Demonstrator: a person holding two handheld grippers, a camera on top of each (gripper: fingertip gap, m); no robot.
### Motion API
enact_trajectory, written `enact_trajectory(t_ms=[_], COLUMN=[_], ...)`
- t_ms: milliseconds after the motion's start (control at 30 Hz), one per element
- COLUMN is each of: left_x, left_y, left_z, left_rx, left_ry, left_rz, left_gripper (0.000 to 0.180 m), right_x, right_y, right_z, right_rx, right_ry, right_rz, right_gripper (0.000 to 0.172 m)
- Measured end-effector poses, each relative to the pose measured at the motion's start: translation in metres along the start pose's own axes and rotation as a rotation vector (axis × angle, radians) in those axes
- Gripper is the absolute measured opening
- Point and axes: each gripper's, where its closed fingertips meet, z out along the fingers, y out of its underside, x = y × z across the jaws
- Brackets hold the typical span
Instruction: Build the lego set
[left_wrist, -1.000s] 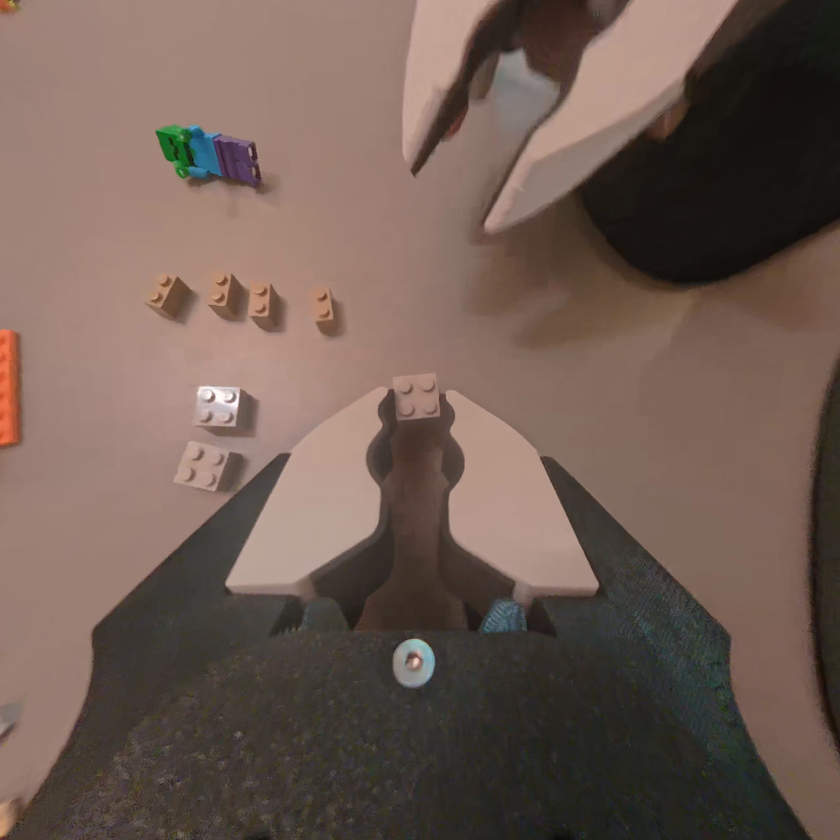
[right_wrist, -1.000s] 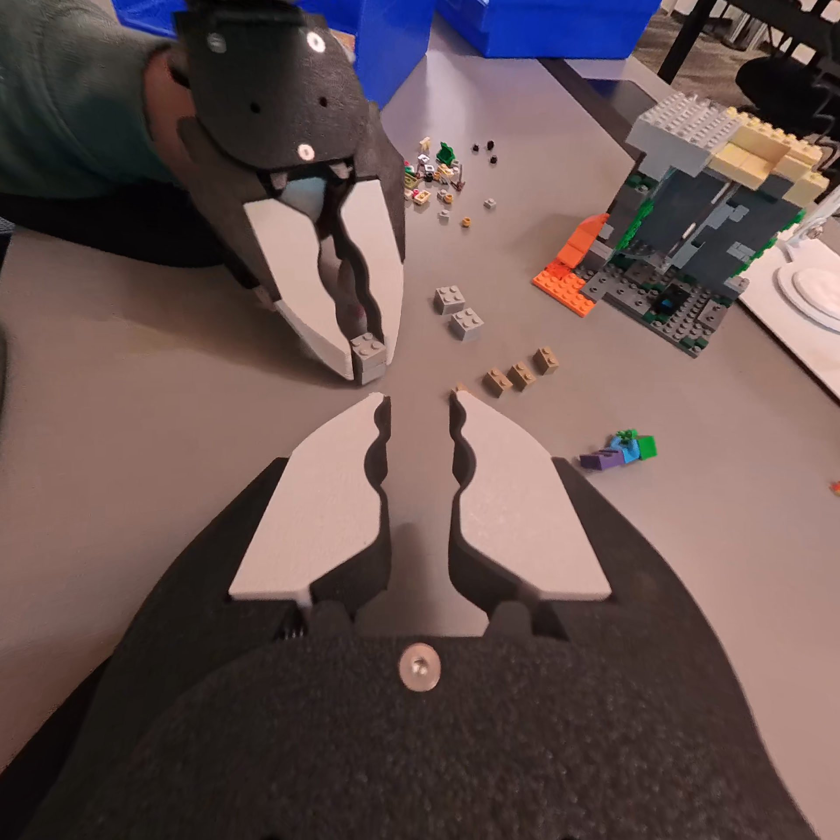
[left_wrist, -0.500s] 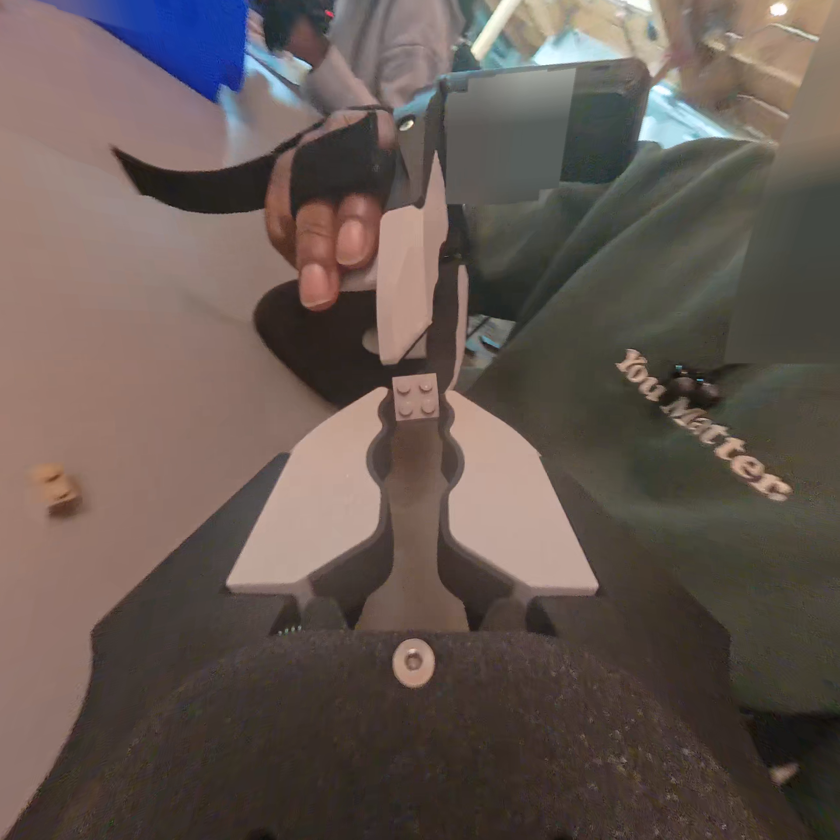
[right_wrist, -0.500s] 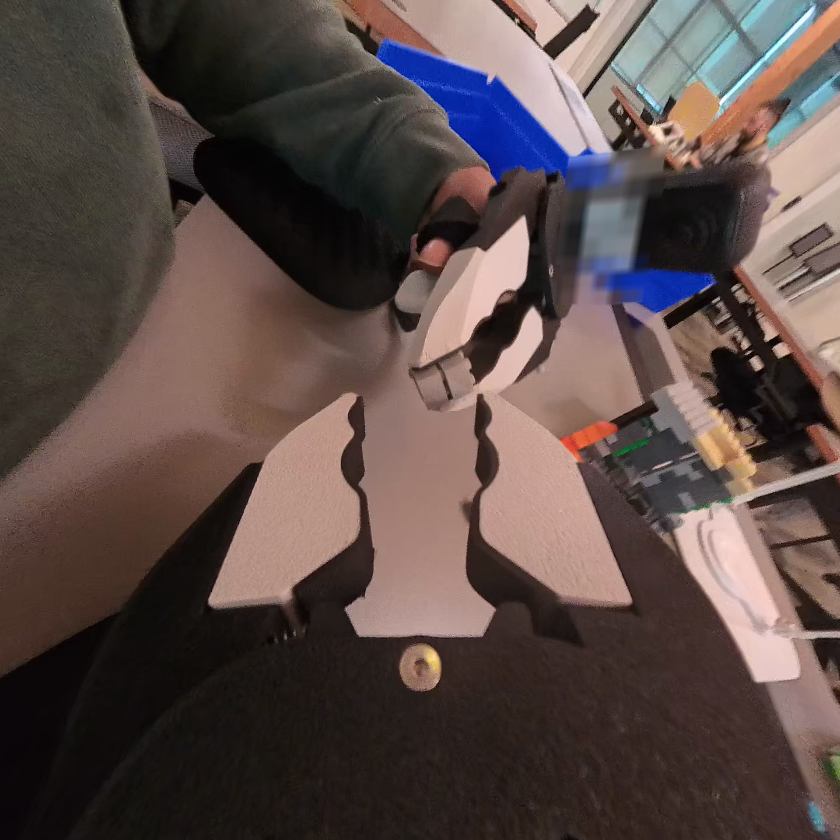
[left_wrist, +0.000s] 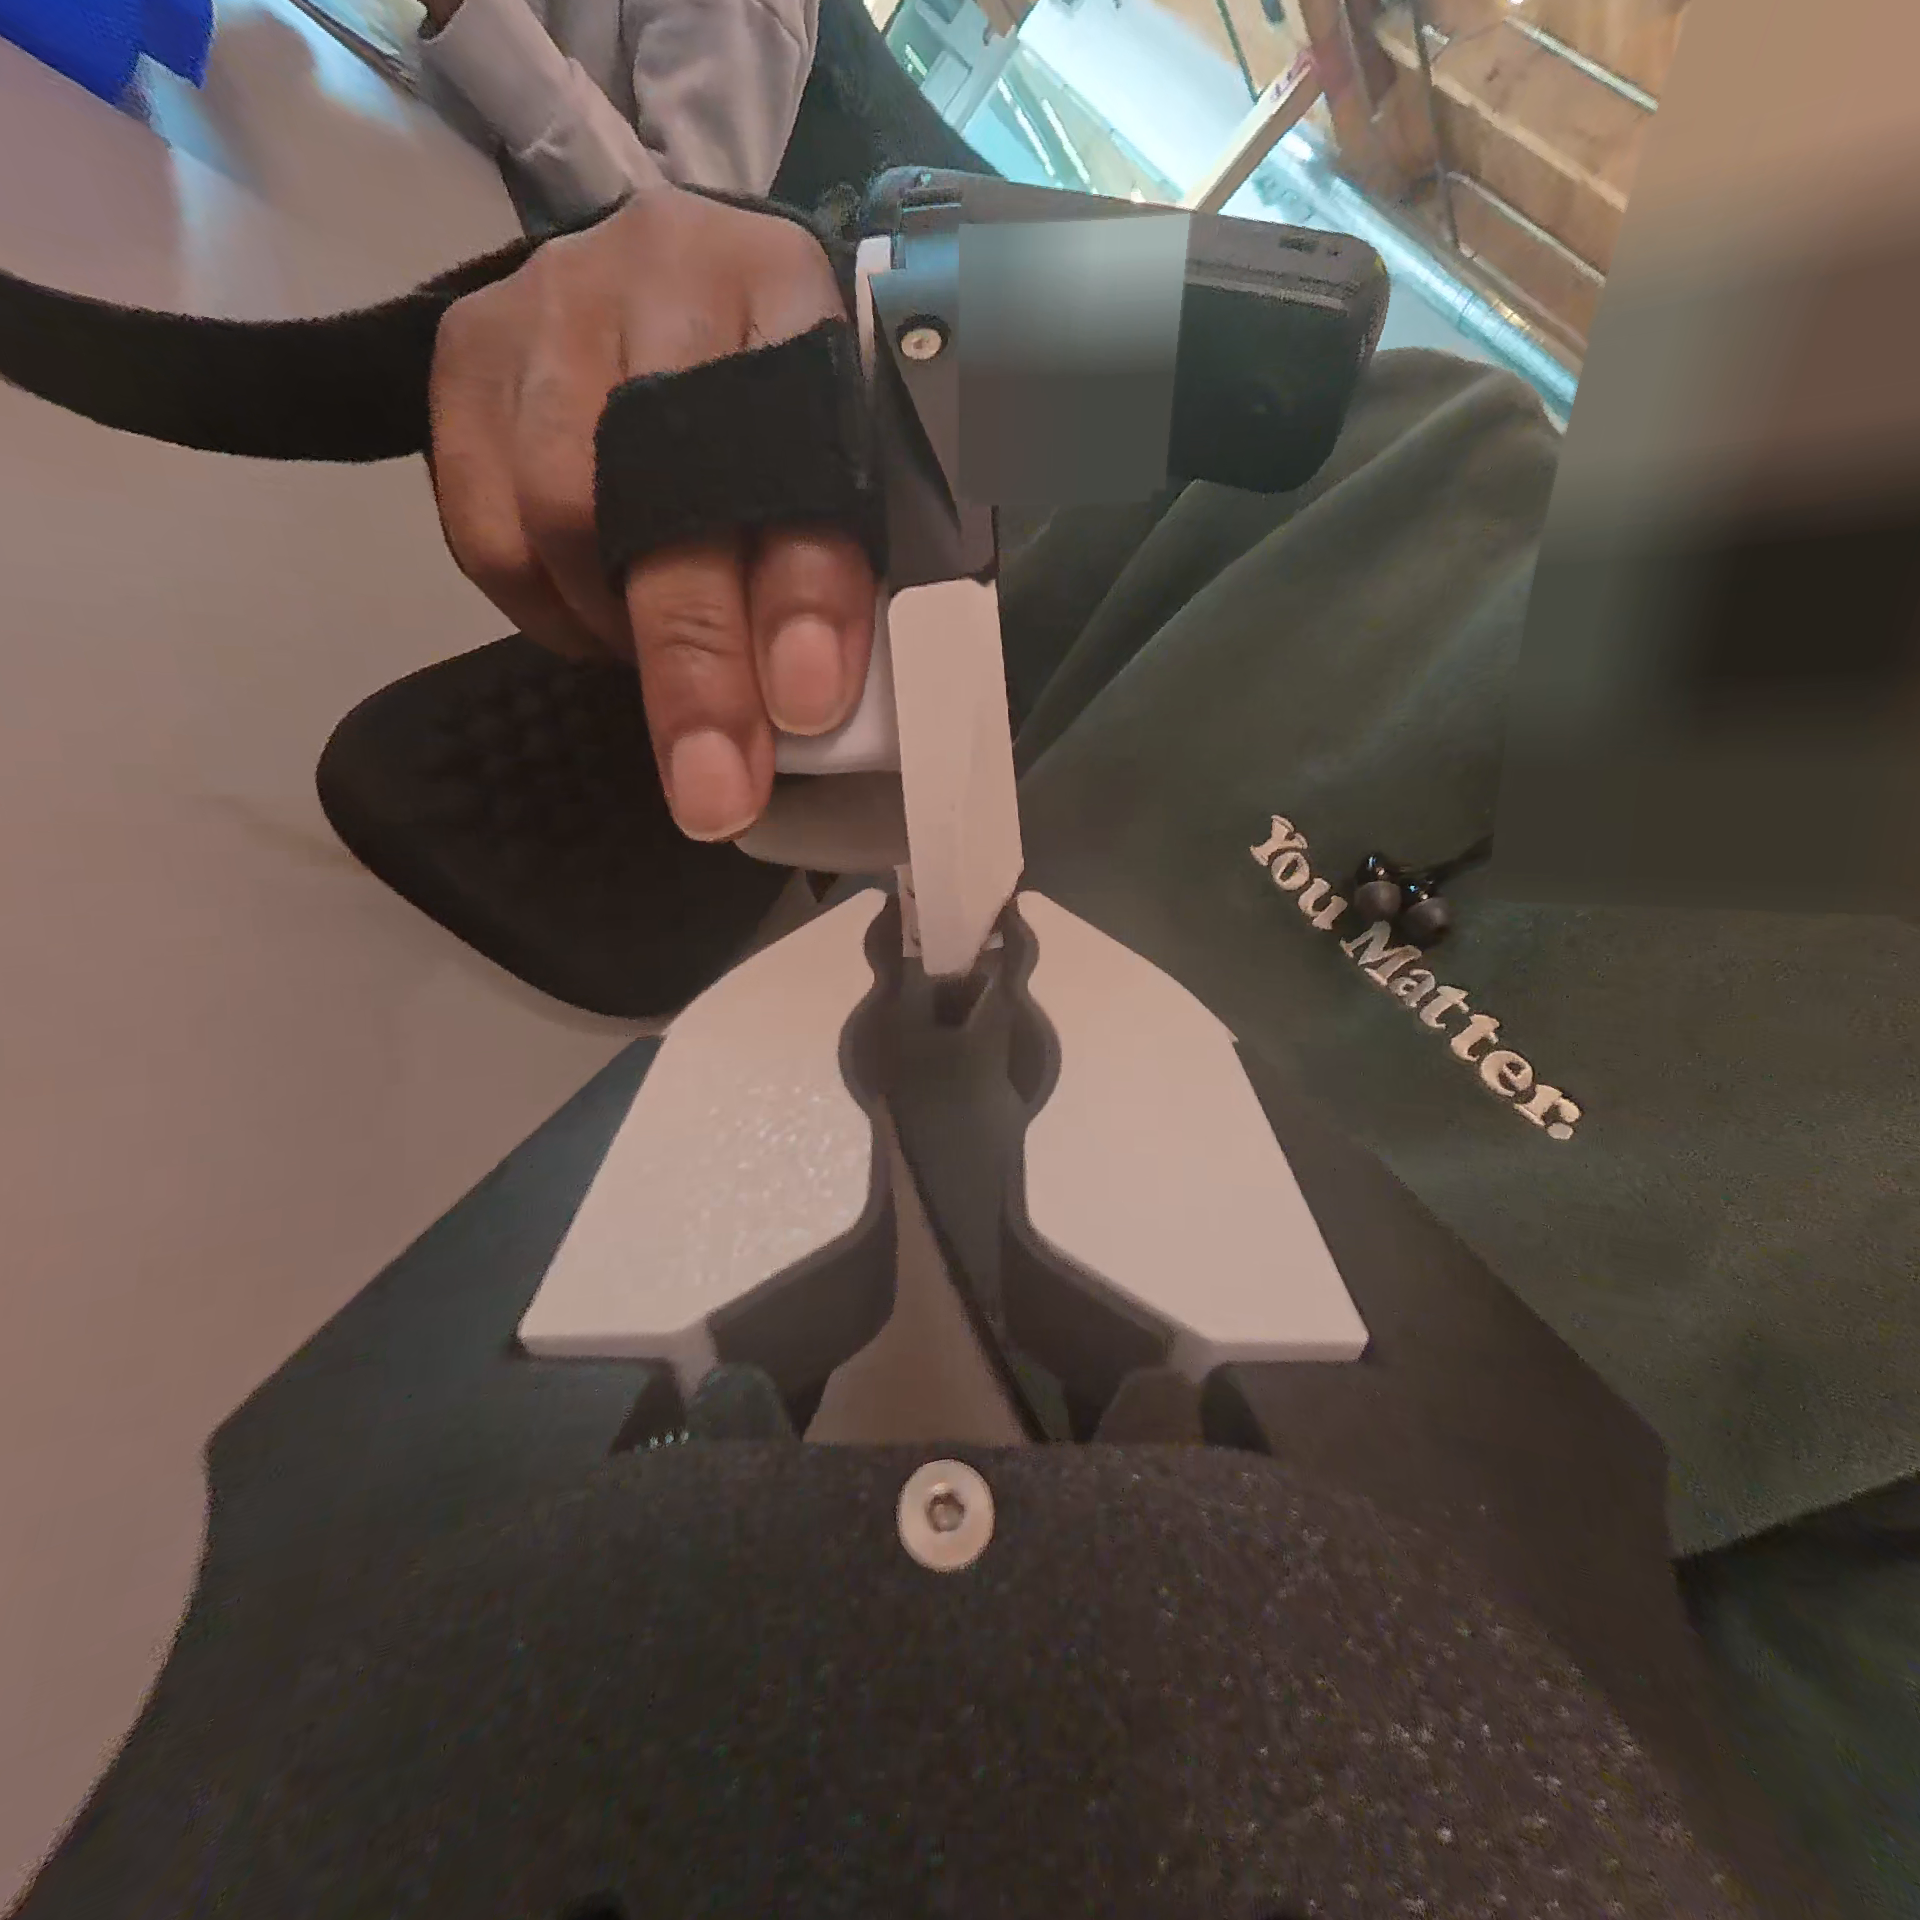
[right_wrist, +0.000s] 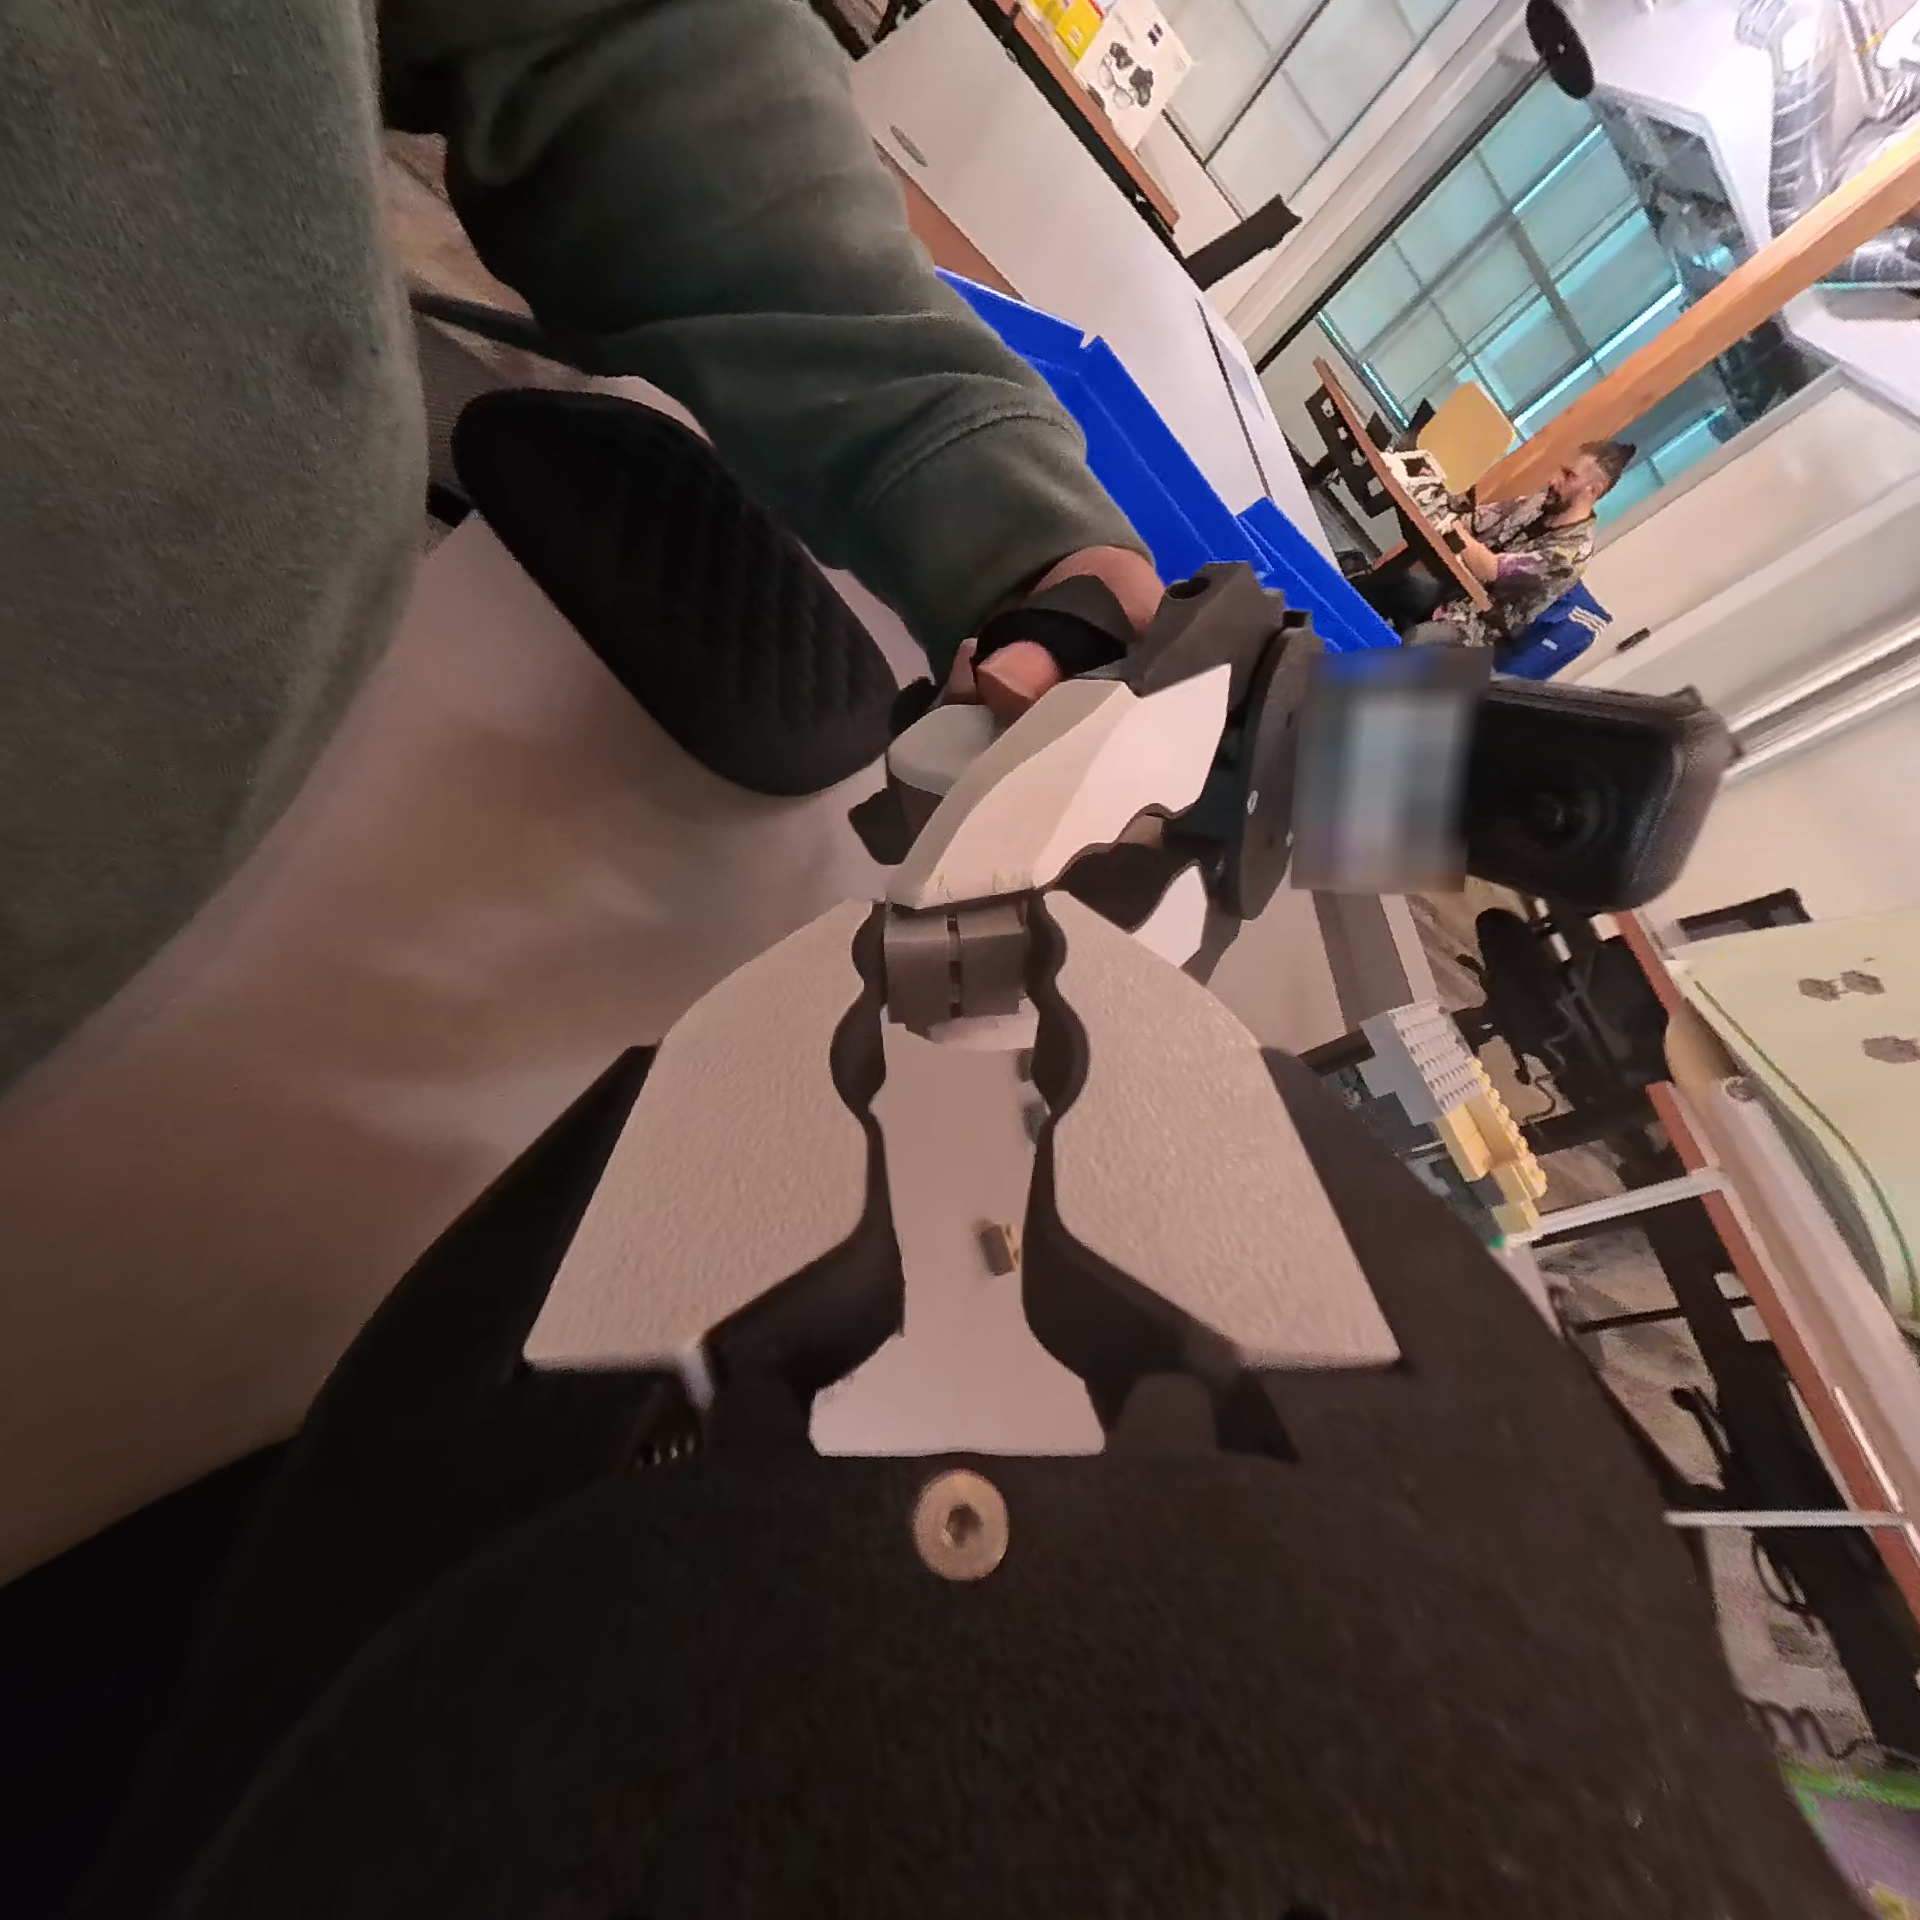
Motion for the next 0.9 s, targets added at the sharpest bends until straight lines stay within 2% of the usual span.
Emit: enact_trajectory(t_ms=[233, 400, 633, 900], left_x=[0.0026, 0.0029, 0.0077, 0.004], left_y=[0.0015, 0.0001, 0.0023, 0.0016], left_z=[-0.0003, -0.0026, -0.0029, -0.0061], left_rx=[0.062, 0.12, 0.114, 0.113], left_ry=[-0.007, -0.014, -0.016, -0.062], left_rz=[-0.012, -0.018, -0.007, -0.013], left_gripper=[0.024, 0.021, 0.018, 0.018], right_x=[-0.0001, 0.0045, 0.0025, 0.0048], right_y=[-0.0002, -0.0012, -0.0081, -0.0038], right_z=[0.0002, 0.0025, 0.0036, 0.0045], right_rx=[-0.029, -0.031, -0.009, -0.058], right_ry=[0.023, 0.056, 0.055, 0.087], right_rz=[0.059, 0.047, -0.038, -0.068], right_gripper=[0.024, 0.025, 0.025, 0.025])
